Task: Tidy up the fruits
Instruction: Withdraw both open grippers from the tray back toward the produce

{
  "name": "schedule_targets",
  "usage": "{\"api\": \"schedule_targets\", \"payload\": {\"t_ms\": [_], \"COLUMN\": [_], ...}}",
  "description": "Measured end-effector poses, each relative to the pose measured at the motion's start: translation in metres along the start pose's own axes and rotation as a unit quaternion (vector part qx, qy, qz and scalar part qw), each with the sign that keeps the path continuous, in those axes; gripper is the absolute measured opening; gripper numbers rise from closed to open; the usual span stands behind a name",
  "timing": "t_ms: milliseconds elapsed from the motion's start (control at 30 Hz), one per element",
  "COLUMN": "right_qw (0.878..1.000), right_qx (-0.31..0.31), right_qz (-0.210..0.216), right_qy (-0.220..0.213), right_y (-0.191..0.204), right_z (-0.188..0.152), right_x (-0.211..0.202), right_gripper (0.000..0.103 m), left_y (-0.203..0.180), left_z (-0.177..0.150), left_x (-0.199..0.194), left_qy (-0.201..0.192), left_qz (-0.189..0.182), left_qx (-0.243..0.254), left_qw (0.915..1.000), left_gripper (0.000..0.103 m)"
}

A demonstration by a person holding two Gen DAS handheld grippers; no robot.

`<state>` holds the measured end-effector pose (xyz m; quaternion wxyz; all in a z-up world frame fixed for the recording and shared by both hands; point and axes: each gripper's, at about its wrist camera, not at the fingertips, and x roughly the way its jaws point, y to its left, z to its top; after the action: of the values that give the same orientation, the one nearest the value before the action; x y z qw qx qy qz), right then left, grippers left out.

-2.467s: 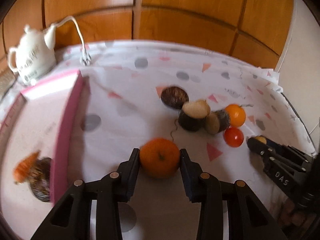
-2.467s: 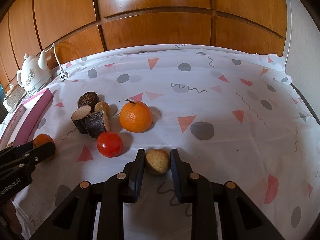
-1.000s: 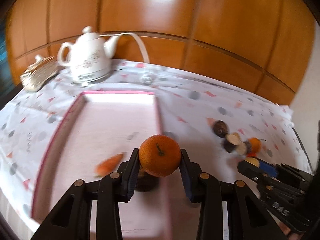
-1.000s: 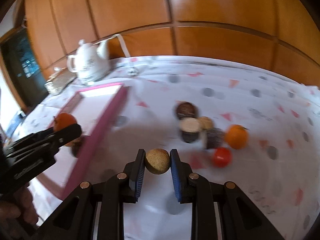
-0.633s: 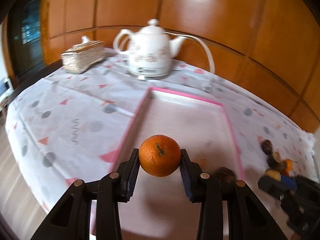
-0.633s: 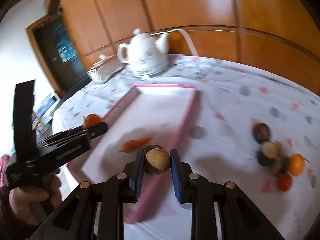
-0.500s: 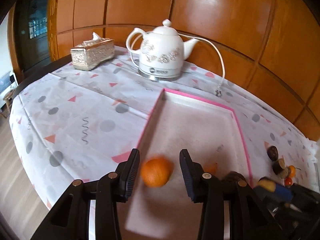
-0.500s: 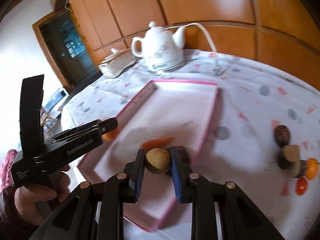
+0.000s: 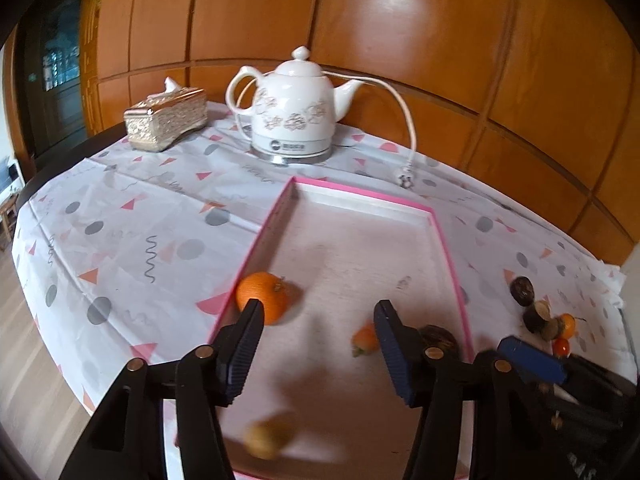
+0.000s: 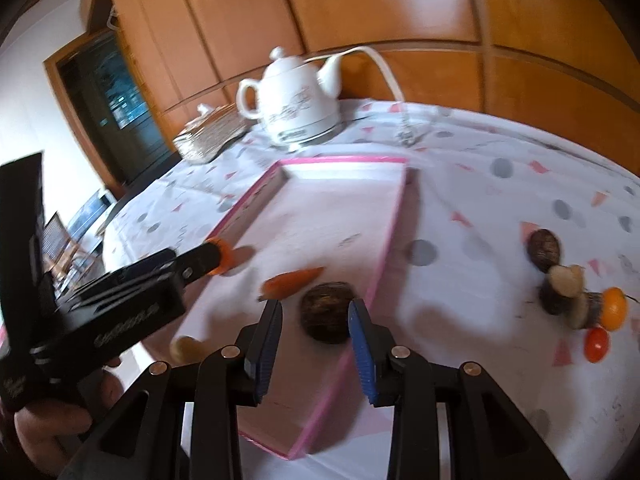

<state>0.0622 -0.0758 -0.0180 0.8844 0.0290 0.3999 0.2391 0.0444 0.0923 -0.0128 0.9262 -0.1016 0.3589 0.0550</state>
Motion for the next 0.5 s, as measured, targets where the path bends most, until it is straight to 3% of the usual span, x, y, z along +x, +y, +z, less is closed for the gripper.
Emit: {"api": "schedule_targets", "payload": {"t_ms": [500], "right_qw": [0.994], "right_qx": [0.055], "right_qz": [-0.084], "right_qy": [-0.033], "right_y": [-0.055], "right_z": [-0.014], "right_x": [-0.028], "right_gripper": [0.035], "left_y": [-0.047], "left_z": [-0.011], "left_x": [-0.010], "left_qy": [0.000], "left_qz": [-0.031], "left_qx": [0.063], "left_qw": [0.9975], "left_gripper": [0.063]}}
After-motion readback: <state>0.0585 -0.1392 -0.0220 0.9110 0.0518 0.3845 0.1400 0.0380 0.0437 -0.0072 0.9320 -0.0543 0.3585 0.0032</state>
